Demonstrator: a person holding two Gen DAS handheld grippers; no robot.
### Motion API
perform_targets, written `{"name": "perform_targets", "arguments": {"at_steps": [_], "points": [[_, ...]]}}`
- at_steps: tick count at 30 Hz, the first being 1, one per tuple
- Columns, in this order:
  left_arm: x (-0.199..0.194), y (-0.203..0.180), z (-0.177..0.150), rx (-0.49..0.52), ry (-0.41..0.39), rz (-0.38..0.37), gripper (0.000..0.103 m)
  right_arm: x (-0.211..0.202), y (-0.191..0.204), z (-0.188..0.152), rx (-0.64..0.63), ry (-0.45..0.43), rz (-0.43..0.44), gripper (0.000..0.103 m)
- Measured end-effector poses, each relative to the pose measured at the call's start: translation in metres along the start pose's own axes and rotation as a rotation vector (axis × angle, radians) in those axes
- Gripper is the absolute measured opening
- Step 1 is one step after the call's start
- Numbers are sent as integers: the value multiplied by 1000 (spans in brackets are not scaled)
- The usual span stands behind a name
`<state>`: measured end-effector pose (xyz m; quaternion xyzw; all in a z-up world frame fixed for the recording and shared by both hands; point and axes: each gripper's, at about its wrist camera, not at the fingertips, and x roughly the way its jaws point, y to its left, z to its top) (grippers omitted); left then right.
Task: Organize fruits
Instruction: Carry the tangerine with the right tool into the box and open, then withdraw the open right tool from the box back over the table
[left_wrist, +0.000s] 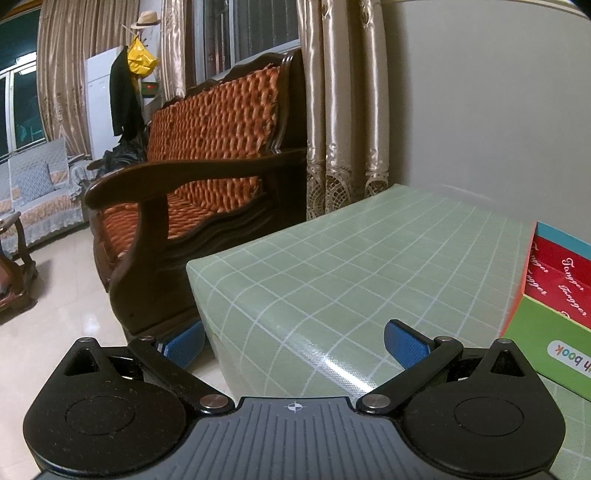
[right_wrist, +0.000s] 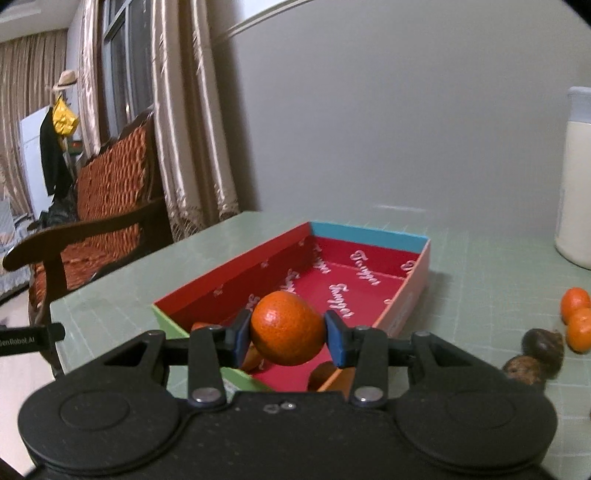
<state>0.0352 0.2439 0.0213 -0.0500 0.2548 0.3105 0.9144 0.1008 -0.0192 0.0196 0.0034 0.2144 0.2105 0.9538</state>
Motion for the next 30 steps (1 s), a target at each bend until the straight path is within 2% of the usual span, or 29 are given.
{"name": "perform_targets", "arguments": {"at_steps": [5,7,9,11,15,18,21,30], "points": [[1,3,0,-10,4,-5,103,-2,5,0,-22,1,16,45],[0,3,-1,-8,3,-7,103,-4,6,1,-22,-10,16,52],[0,2,-1,-8,2,-10,103,-7,4,2,-18,-22,20,55],[-2,1,0,-9,-3,-12,103,-14,3,2,-18,-41,13,56],[-5,-6,-1,0,-13,-27,103,-28,-6,2,-7,-79,-28,64],[-12,-17,-2,19,-33,-56,103,-41,-19,1,-7,-104,-94,66],[-23,-35,-3,50,-64,-94,103,-54,-37,-2,11,-135,-176,73],[-72,-113,-14,190,-190,-299,103,-92,-104,-20,119,-171,-431,82]]}}
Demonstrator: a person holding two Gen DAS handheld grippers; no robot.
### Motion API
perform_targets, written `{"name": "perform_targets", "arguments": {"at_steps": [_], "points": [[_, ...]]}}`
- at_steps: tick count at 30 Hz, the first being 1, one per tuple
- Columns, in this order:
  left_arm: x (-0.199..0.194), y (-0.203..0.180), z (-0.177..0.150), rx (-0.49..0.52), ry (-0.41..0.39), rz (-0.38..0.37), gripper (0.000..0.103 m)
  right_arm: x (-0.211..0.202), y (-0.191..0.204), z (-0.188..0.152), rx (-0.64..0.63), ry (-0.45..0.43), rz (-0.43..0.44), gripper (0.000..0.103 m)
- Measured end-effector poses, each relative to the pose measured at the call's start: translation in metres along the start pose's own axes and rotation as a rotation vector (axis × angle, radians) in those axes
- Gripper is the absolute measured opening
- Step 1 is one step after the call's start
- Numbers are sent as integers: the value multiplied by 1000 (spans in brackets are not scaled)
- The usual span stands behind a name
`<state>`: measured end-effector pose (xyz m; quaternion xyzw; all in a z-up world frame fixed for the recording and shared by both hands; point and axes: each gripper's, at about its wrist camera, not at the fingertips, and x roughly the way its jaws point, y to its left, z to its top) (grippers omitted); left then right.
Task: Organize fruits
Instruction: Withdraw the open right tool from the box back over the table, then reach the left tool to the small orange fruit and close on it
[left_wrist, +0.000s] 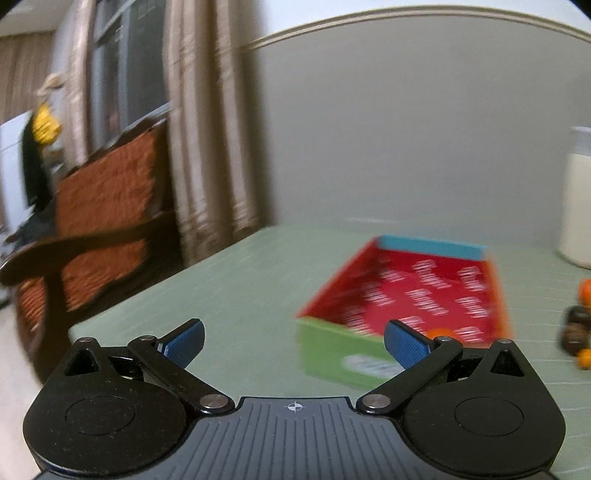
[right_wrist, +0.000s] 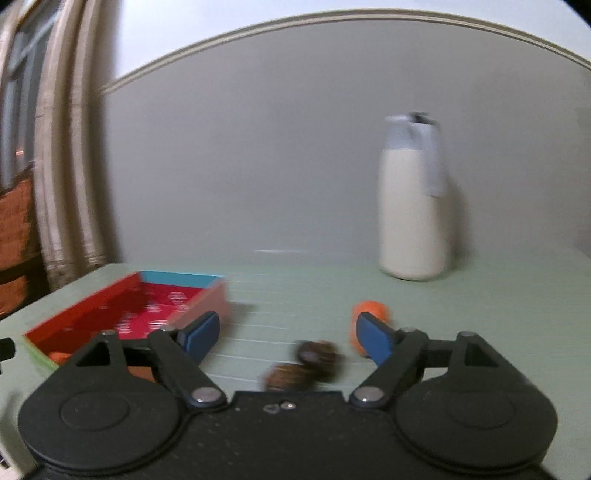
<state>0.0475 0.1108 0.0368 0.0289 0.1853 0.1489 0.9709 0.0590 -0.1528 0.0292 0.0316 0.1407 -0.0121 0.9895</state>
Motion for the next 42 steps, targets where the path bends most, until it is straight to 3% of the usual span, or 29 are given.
{"name": "perform_targets", "arguments": {"at_steps": [8,12,17,27,42], "points": [[-24,-71,-3,111,-60,-164,102,-10,-70,-7,116,11,-203,86],[-35,-96,-5,141,-75,-233,102,-16,-94,-11,162,15,-265,88],[-38,-121,-7,165,-59,-291,103,-25,-114,-15,183,9,-321,99],[-31,-164,-15,189,43,-367,102,-41,-142,-21,240,27,-367,103],[-18,-201,-21,171,143,-417,102,-62,-168,-32,271,16,-411,103]]}}
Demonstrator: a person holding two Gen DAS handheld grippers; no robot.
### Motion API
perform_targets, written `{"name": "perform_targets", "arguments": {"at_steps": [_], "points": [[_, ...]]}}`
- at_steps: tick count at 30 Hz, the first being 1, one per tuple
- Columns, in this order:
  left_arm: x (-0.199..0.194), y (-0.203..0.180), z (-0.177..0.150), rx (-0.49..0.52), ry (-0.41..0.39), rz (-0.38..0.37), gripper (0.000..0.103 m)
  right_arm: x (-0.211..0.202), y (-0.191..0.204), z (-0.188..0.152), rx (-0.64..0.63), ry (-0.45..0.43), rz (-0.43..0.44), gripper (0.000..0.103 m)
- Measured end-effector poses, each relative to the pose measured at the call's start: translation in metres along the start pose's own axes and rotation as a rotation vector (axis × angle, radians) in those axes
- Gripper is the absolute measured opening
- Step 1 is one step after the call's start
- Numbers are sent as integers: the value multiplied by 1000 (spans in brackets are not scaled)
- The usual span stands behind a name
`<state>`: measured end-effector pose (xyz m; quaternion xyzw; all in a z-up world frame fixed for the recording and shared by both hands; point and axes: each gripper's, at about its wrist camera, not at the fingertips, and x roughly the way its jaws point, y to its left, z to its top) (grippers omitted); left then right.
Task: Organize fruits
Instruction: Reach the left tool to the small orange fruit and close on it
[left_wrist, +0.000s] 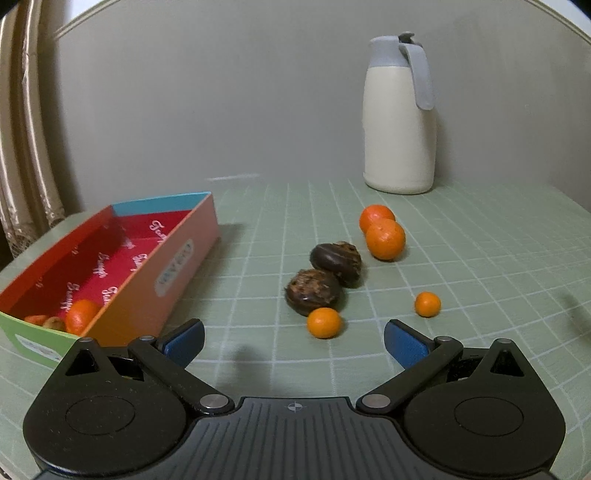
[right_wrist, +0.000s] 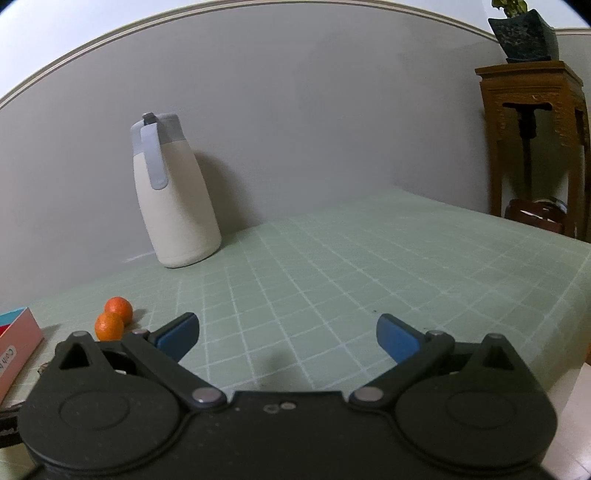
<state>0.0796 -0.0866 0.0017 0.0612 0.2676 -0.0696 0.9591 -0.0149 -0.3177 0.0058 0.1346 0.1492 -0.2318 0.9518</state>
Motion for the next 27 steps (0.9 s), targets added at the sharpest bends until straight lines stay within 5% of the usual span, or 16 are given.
{"name": "perform_targets", "arguments": {"at_steps": [18,21,27], "points": [[15,-17,0,-22,17,-12,102,-5,-21,-1,20,7,-19,103],[16,-18,-1,-13,25,-15,86,-6,-24,-1,31,9,-18,103],[19,-18,0,-24,40,-15,85,-7,-24,0,45,8,0,103]]}}
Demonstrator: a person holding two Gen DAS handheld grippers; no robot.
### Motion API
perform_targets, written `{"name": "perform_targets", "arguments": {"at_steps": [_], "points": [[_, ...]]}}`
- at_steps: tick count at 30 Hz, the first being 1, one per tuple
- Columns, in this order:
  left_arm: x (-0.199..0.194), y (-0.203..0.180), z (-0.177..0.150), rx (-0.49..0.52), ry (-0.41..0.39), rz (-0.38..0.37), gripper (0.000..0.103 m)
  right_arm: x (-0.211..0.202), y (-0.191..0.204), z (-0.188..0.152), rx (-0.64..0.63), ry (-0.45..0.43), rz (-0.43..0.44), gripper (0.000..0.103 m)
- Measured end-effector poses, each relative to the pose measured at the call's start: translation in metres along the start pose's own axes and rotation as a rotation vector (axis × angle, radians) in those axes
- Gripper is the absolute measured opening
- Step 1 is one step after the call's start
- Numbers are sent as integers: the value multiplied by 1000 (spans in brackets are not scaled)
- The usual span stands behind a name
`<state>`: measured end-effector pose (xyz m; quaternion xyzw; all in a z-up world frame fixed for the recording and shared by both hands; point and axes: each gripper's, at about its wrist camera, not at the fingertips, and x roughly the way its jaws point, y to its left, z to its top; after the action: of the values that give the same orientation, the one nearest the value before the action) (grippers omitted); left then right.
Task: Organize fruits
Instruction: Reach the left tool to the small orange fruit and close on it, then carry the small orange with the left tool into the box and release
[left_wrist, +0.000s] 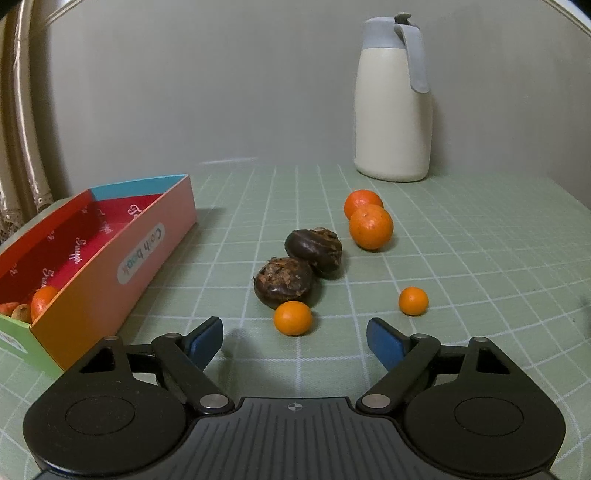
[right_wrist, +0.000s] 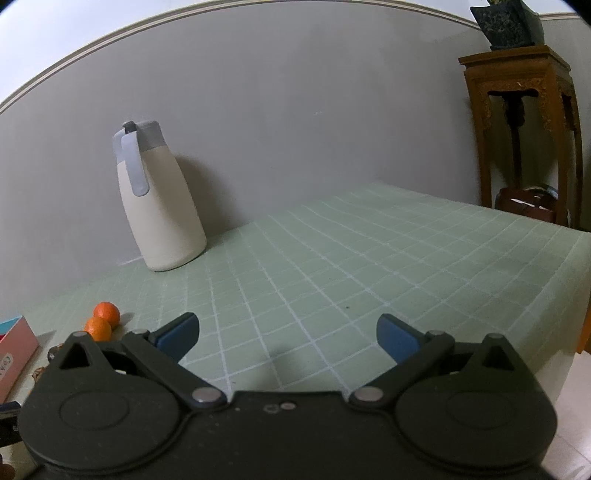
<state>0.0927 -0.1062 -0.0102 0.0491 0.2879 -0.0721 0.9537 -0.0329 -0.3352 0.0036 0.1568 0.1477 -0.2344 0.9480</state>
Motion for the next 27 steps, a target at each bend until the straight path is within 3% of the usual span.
{"name": "perform_targets", "arguments": {"at_steps": [12,14,21,27], "points": [[1,-2,3,1,-4,-66,37,2,6,0,10,20,38,103],[1,-4,3,8,-6,-73,22,3,7,0,9,23,40,103],[-1,-5,3,24,-8,-93,22,5,9,0,6,29,43,103],[-15,-5,4,60,-87,-59,22,5,10,0,4,27,46,103]]}}
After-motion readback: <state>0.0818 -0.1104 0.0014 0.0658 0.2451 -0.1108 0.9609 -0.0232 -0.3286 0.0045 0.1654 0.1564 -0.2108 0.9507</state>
